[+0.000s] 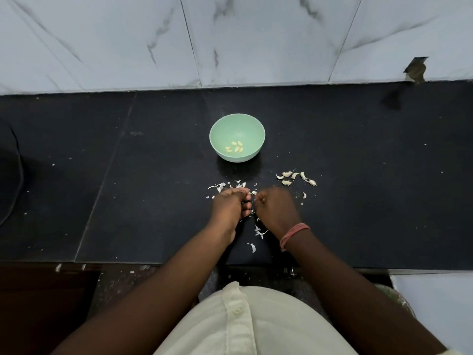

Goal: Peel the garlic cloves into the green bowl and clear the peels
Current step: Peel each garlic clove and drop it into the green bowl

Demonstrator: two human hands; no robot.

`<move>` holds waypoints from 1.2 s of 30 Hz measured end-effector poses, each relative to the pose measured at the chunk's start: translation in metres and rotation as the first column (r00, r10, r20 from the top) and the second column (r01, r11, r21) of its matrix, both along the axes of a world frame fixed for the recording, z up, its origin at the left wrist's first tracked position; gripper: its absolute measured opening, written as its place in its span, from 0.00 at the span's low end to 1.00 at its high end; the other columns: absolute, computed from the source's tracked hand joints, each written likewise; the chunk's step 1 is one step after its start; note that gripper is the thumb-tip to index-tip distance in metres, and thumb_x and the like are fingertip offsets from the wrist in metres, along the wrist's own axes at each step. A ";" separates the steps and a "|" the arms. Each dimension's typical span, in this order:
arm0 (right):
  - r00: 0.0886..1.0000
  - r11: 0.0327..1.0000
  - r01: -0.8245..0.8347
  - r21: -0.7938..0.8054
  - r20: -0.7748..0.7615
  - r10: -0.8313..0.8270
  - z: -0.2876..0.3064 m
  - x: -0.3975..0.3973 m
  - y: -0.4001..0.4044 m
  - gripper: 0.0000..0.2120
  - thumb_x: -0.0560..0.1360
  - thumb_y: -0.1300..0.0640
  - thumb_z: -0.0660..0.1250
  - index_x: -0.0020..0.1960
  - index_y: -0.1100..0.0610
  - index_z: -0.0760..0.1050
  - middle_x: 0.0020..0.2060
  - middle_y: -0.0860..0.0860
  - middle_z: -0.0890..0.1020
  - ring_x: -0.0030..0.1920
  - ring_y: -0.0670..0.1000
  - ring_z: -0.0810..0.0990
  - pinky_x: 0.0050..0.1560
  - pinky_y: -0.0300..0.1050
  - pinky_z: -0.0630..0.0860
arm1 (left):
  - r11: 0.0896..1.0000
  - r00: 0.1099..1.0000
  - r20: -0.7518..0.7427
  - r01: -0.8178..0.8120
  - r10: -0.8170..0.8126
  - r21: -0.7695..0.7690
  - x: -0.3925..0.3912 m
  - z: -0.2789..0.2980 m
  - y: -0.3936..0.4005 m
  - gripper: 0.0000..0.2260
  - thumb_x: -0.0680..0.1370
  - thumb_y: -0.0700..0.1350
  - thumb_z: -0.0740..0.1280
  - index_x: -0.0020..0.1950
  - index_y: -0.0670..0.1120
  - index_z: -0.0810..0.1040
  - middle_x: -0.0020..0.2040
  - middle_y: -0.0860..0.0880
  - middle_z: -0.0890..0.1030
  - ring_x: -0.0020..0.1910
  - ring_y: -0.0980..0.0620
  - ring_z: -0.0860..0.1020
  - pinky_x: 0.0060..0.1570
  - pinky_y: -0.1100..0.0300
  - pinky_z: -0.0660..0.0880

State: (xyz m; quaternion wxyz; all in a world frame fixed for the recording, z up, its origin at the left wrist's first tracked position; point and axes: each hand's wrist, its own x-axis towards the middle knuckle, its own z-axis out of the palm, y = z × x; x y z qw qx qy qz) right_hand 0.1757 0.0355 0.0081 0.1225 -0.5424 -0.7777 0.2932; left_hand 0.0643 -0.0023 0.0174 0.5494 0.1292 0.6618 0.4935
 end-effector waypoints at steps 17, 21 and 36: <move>0.960 0.995 -0.104 -0.011 0.262 0.103 0.015 -0.018 0.003 0.06 0.77 0.59 0.66 0.45 0.59 0.80 0.44 0.59 0.82 0.47 0.60 0.82 0.43 0.46 0.72 | 0.996 0.996 0.012 -0.086 0.086 0.000 0.003 -0.002 0.000 0.10 0.79 0.33 0.59 0.52 0.39 0.80 0.35 0.48 0.79 0.29 0.55 0.73 0.28 0.64 0.71; 0.953 0.995 -0.104 -0.003 0.286 0.101 0.023 -0.021 0.004 0.05 0.77 0.60 0.67 0.48 0.60 0.80 0.47 0.60 0.83 0.49 0.62 0.83 0.44 0.48 0.75 | 0.998 0.998 0.007 -0.064 0.064 -0.003 0.002 -0.001 -0.001 0.10 0.80 0.33 0.60 0.53 0.38 0.80 0.35 0.48 0.78 0.30 0.55 0.73 0.29 0.64 0.72; 0.710 0.877 0.193 -0.439 -0.555 -0.434 0.010 -0.006 -0.002 0.08 0.77 0.72 0.67 0.47 0.60 0.77 0.37 0.59 0.83 0.32 0.53 0.84 0.36 0.48 0.83 | 0.996 0.998 0.053 -0.029 0.024 0.085 -0.008 0.000 -0.011 0.03 0.79 0.33 0.67 0.49 0.38 0.81 0.38 0.42 0.83 0.39 0.48 0.80 0.37 0.63 0.78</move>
